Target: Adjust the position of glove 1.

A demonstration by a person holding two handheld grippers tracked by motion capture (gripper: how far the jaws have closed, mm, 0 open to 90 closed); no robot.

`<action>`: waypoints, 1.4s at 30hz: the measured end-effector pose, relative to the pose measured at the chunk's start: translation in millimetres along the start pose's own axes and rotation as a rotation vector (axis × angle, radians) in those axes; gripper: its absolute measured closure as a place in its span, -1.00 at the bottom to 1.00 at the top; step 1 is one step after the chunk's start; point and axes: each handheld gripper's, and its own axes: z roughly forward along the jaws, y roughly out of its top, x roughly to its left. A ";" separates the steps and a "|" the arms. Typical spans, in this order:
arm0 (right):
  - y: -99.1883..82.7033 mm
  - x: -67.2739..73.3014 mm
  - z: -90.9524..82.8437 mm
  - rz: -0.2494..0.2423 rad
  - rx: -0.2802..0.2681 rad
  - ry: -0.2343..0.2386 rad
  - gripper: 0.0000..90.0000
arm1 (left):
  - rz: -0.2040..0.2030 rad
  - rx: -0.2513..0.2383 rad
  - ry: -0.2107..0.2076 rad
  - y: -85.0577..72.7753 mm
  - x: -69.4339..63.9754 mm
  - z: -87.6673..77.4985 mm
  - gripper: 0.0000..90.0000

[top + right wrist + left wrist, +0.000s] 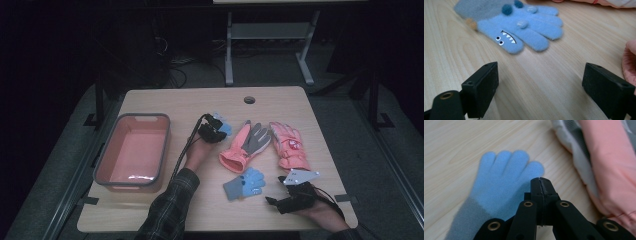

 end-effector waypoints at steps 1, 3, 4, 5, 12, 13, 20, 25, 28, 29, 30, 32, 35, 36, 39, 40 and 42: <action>0.0 0.0 0.0 0.000 0.000 0.001 -0.71 | 0.008 -0.002 0.002 0.9 0.3 -1.7 0.99; 0.0 0.1 0.0 0.001 0.000 0.001 -0.71 | 0.003 -0.015 0.013 2.1 3.6 -7.1 0.99; 0.0 0.0 0.0 0.000 0.000 0.001 -0.71 | -0.006 -0.018 0.027 2.1 7.6 -11.6 0.99; 0.0 0.0 0.0 0.000 0.000 0.001 -0.71 | -0.011 -0.017 0.039 1.9 10.8 -14.2 0.99; 0.1 0.2 0.0 0.003 0.000 0.001 -0.71 | -0.066 0.004 0.118 -10.2 33.0 -30.9 0.99; 0.0 0.0 0.0 0.000 0.000 0.001 -0.71 | -0.072 0.009 0.122 -12.4 33.8 -31.5 0.99; 0.0 0.1 0.0 0.000 0.000 0.001 -0.71 | -0.082 0.051 0.103 -21.3 30.5 -29.1 0.99; 0.0 0.0 0.0 0.000 0.000 0.001 -0.71 | -0.071 0.063 0.061 -25.6 19.3 -32.2 0.99; 0.0 0.1 0.0 0.000 0.000 0.001 -0.71 | -0.068 0.065 0.034 -30.2 12.0 -36.1 0.99; 0.0 0.1 0.0 0.001 0.001 0.001 -0.71 | -0.060 0.068 0.027 -31.5 9.8 -37.6 0.99; 0.0 0.1 0.0 0.000 0.000 0.001 -0.71 | -0.059 0.071 0.021 -32.7 7.4 -39.0 0.99; -0.1 -0.1 0.1 -0.003 -0.001 0.001 -0.71 | -0.052 0.071 0.011 -34.4 3.2 -41.2 0.99; 0.0 0.1 0.0 0.000 0.000 0.000 -0.71 | -0.050 0.045 0.013 -33.3 3.8 -44.9 0.99; 0.0 -0.1 0.1 -0.003 -0.001 0.000 -0.71 | -0.057 0.030 0.018 -32.1 5.4 -46.7 0.98; 0.0 0.0 0.1 -0.003 -0.001 -0.001 -0.71 | -0.076 0.016 0.033 -26.9 13.8 -49.9 0.90; 0.0 0.0 0.1 -0.003 0.000 -0.001 -0.71 | -0.081 0.011 0.036 -25.6 16.6 -50.0 0.88; 0.0 0.0 0.2 -0.002 -0.001 -0.001 -0.71 | -0.091 0.000 0.036 -23.7 20.6 -49.6 0.80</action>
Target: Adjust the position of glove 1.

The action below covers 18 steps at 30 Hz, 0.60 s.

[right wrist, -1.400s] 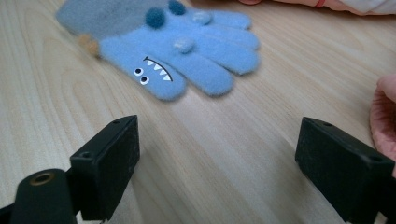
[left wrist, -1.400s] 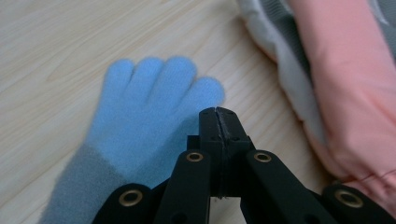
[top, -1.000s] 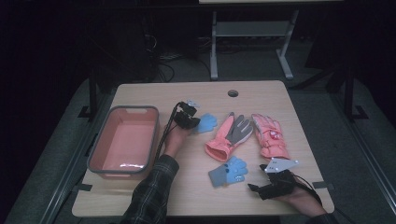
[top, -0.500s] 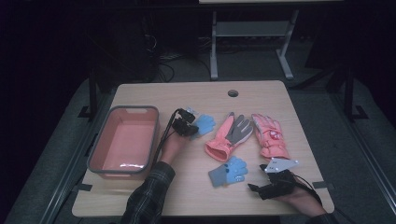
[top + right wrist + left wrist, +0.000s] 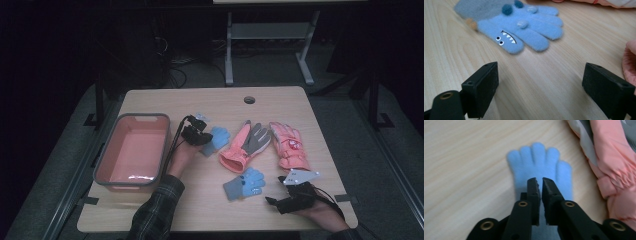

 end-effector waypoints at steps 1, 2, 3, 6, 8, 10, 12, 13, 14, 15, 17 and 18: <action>0.0 0.0 0.0 0.000 0.000 0.000 -0.71 | 0.000 -0.004 0.002 0.4 1.7 0.5 0.75; 0.0 0.0 0.0 0.000 0.000 0.000 -0.71 | 0.002 0.006 -0.001 0.5 3.6 1.6 0.70; 0.0 0.0 0.0 0.000 0.000 0.000 -0.71 | -0.002 0.011 -0.005 0.1 4.5 3.3 0.65; 0.0 0.0 0.0 0.000 0.000 0.000 -0.71 | -0.007 0.018 -0.014 -1.9 6.8 8.9 0.54; 0.0 -0.1 0.0 -0.001 0.000 0.000 -0.71 | 0.001 0.029 -0.014 -3.4 6.8 12.9 0.50; 0.0 -0.1 0.0 -0.001 0.000 0.001 -0.71 | 0.016 0.036 -0.016 -5.6 6.2 16.6 0.51; 0.0 0.0 0.0 0.000 0.000 0.000 -0.71 | 0.017 0.026 -0.020 -7.9 5.7 18.0 0.60; 0.0 0.0 0.0 0.000 0.000 0.001 -0.71 | 0.019 0.024 -0.026 -8.4 6.2 18.2 0.67; 0.0 0.0 0.0 0.000 0.000 0.001 -0.71 | 0.018 0.026 -0.030 -8.5 6.5 18.0 0.76; 0.0 0.0 0.0 0.000 0.000 0.001 -0.71 | 0.021 0.029 -0.028 -8.4 6.6 17.6 0.83; 0.0 0.0 0.0 0.000 0.000 0.001 -0.71 | 0.013 0.030 -0.032 -8.2 7.1 17.2 0.90; 0.0 0.0 0.0 0.000 0.000 0.001 -0.71 | 0.003 0.031 -0.037 -8.0 7.4 16.5 0.92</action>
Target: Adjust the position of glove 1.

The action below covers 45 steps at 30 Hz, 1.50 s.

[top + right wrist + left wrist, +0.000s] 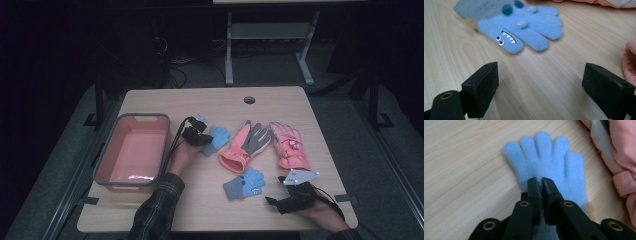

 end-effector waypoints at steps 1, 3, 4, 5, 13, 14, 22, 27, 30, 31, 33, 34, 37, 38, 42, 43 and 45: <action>0.0 0.0 0.0 0.001 0.000 0.000 -0.71 | -0.005 -0.003 -0.003 0.2 1.0 -1.2 0.93; 0.0 0.0 0.0 0.001 0.000 0.000 -0.71 | -0.033 -0.017 -0.016 0.3 2.2 -3.9 0.94; 0.0 0.0 0.0 0.000 0.000 0.000 -0.71 | -0.041 -0.023 -0.023 0.7 2.6 -6.1 0.95; 0.0 0.0 0.0 0.000 0.000 0.000 -0.71 | -0.043 -0.030 -0.033 1.1 3.2 -7.4 0.95; 0.0 0.0 0.0 0.001 0.000 0.000 -0.71 | -0.071 -0.063 -0.071 6.9 3.4 -32.1 0.95; 0.0 0.0 0.0 0.001 0.000 0.000 -0.71 | -0.073 -0.067 -0.073 7.4 2.8 -35.1 0.95; 0.0 0.0 0.0 0.001 0.000 0.000 -0.71 | -0.059 -0.095 -0.124 14.0 -2.8 -63.0 0.95; 0.0 0.0 0.0 0.001 0.000 -0.001 -0.71 | -0.055 -0.126 -0.196 16.1 -10.2 -77.6 0.95; 0.0 0.0 0.0 0.000 0.000 0.000 -0.71 | -0.033 -0.133 -0.237 16.4 -16.9 -83.8 0.95; 0.0 0.0 0.0 0.000 0.000 -0.001 -0.71 | -0.029 -0.142 -0.257 16.1 -19.7 -85.2 0.95; 0.0 0.0 0.0 0.001 0.000 -0.001 -0.71 | -0.010 -0.139 -0.280 15.3 -26.0 -87.4 0.95; 0.0 0.0 0.0 0.001 0.000 -0.001 -0.71 | -0.003 -0.141 -0.294 14.8 -29.4 -88.2 0.95; 0.0 0.0 0.0 0.001 0.000 -0.001 -0.71 | 0.023 -0.138 -0.326 13.8 -39.7 -90.2 0.95; 0.0 0.0 0.0 0.001 0.000 -0.001 -0.71 | 0.029 -0.139 -0.338 13.6 -43.6 -90.7 0.95; 0.0 -0.1 0.0 0.001 0.000 -0.001 -0.71 | 0.062 -0.128 -0.381 11.6 -59.3 -90.7 0.95; 0.1 -0.1 -0.1 0.001 0.001 -0.001 -0.71 | 0.067 -0.127 -0.391 10.9 -63.6 -90.1 0.95; 0.1 -0.1 -0.2 0.001 0.002 -0.001 -0.71 | 0.088 -0.119 -0.409 9.8 -70.7 -88.4 0.95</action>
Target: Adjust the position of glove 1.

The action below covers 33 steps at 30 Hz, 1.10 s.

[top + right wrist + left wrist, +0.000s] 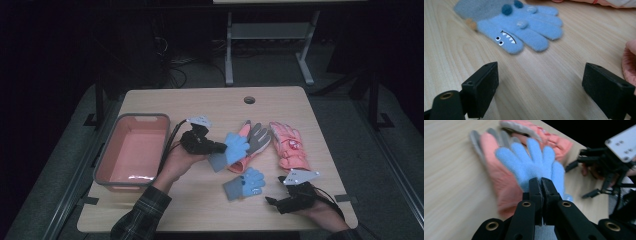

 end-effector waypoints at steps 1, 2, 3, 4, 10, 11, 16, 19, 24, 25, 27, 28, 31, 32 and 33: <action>0.0 0.0 0.0 0.000 0.000 0.000 -0.71 | 0.004 0.007 -0.009 -0.6 -3.0 2.4 0.95; 0.0 0.0 0.0 -0.001 0.000 0.000 -0.71 | 0.010 0.017 -0.016 -1.2 -5.8 4.8 0.95; 0.0 0.0 0.0 -0.001 0.000 0.000 -0.71 | 0.016 0.021 -0.028 -1.8 -7.9 7.7 0.95; 0.0 0.0 0.0 0.000 0.000 0.000 -0.71 | 0.017 0.028 -0.040 -2.5 -10.3 10.8 0.95; 0.0 0.0 0.0 0.000 0.000 0.000 -0.71 | 0.053 0.091 -0.076 -9.6 -21.5 32.3 0.95; 0.0 0.0 0.0 0.000 0.000 0.000 -0.71 | 0.049 0.101 -0.080 -11.4 -23.4 35.9 0.95; 0.0 0.0 0.1 0.000 -0.001 0.000 -0.71 | 0.069 0.143 -0.097 -16.0 -28.8 49.8 0.95; 0.0 0.0 0.0 0.000 0.000 0.000 -0.71 | 0.084 0.164 -0.109 -18.1 -31.7 56.4 0.95; 0.0 0.0 0.0 0.000 0.000 0.000 -0.71 | 0.089 0.199 -0.107 -22.9 -33.1 66.8 0.95; 0.0 0.0 0.0 0.000 0.001 0.000 -0.71 | 0.088 0.203 -0.108 -23.7 -32.9 68.4 0.95; 0.0 0.0 0.0 0.000 0.000 0.000 -0.71 | 0.098 0.215 -0.111 -25.1 -32.3 71.4 0.94; 0.0 0.0 0.0 0.000 0.000 0.000 -0.71 | 0.098 0.216 -0.113 -25.6 -32.2 72.7 0.95; 0.0 0.0 0.0 0.000 0.000 0.000 -0.71 | 0.104 0.229 -0.106 -27.6 -30.7 77.2 0.94; 0.0 0.0 0.0 0.000 0.000 0.000 -0.71 | 0.110 0.231 -0.100 -28.3 -30.1 78.6 0.94; 0.0 0.0 0.0 -0.001 0.000 0.000 -0.71 | 0.120 0.237 -0.089 -29.3 -29.2 80.3 0.94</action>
